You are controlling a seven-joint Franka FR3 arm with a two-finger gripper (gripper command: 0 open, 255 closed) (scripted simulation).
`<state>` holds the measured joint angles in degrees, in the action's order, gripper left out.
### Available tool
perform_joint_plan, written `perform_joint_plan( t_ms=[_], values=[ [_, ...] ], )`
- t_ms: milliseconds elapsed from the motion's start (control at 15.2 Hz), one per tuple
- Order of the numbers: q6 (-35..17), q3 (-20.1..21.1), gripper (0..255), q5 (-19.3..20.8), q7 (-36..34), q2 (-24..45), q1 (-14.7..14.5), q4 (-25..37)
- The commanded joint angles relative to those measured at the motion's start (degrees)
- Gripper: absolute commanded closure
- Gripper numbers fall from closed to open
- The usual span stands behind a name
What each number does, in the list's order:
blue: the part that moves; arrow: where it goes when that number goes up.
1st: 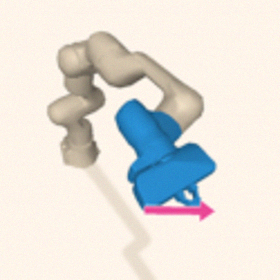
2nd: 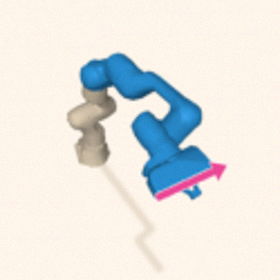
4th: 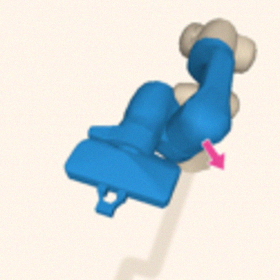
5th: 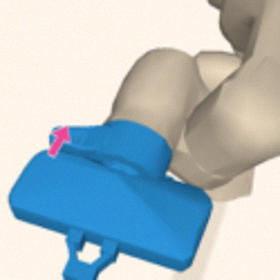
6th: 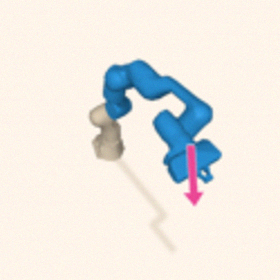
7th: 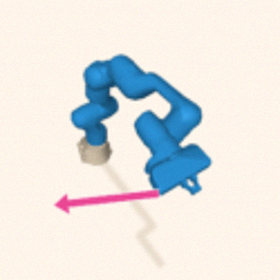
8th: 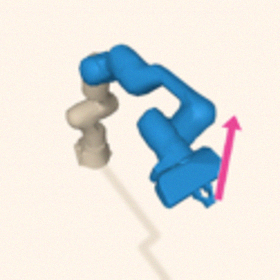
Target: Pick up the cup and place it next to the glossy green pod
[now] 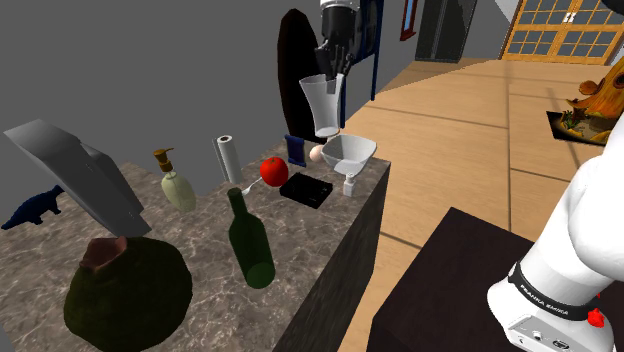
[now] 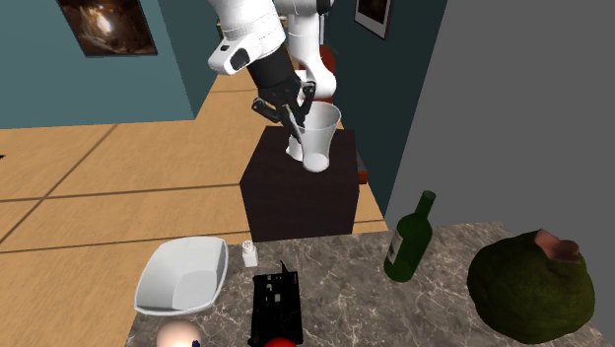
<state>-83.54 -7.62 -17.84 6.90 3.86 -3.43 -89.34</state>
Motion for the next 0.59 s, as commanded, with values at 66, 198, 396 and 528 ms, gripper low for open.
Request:
perform_joint_plan(
  t_ms=[66,198,396,528],
  values=[
    [-2.28,1.80,255,-0.14,-3.40,-2.93,-2.05,-4.04],
    [-3.55,3.17,255,-0.39,-5.89,-4.15,-3.44,-5.70],
    [-5.37,5.27,255,-0.84,-9.65,-5.53,-5.48,-7.61],
    [-6.54,6.70,255,-1.16,-12.17,-6.16,-6.83,-8.53]
  ],
)
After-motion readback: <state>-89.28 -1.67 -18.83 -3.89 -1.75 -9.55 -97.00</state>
